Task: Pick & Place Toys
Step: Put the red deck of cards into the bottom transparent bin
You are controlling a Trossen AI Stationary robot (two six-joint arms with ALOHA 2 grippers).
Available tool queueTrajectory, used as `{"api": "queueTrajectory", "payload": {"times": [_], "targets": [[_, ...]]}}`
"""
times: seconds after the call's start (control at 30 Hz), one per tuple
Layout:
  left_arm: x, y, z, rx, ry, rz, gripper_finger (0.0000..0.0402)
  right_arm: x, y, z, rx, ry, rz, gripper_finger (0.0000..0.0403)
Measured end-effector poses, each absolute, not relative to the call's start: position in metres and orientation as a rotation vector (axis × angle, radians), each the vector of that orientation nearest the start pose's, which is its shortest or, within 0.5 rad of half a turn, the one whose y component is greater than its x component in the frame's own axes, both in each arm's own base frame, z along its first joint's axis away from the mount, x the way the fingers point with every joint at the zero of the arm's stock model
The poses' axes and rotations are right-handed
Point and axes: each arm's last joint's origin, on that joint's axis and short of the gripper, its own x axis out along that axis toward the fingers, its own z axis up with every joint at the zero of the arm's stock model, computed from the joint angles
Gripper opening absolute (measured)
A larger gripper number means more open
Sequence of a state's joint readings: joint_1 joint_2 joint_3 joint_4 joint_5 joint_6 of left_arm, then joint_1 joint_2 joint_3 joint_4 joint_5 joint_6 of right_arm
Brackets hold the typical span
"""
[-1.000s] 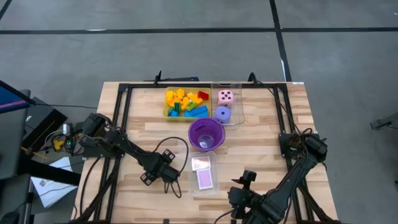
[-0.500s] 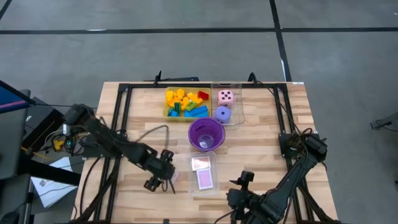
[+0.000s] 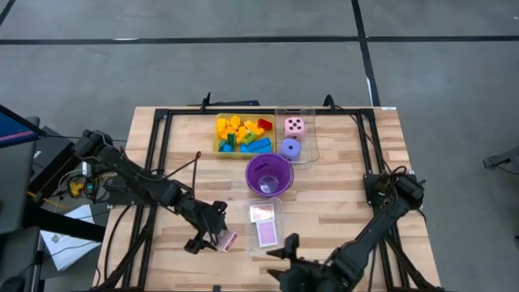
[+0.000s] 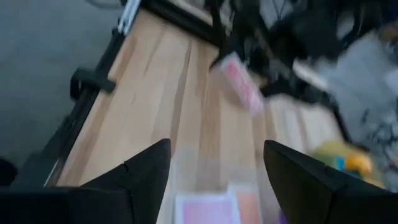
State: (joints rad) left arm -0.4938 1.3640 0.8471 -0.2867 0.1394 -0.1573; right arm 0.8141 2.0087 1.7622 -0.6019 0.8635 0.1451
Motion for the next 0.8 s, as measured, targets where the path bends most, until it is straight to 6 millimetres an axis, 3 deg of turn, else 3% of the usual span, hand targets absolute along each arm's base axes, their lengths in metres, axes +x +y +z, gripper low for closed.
{"api": "queueTrajectory", "payload": {"times": [0.4,0.8], "targets": [[0.241,-0.145,0.229,-0.032,0.779,-0.61,0.0312,0.378,0.264,0.292,-0.535,0.454,0.036,0.025],[0.243,-0.154,0.238,-0.039,0.664,-0.663,0.0314,0.401,0.243,0.294,-0.432,0.426,0.178,0.025]]}}
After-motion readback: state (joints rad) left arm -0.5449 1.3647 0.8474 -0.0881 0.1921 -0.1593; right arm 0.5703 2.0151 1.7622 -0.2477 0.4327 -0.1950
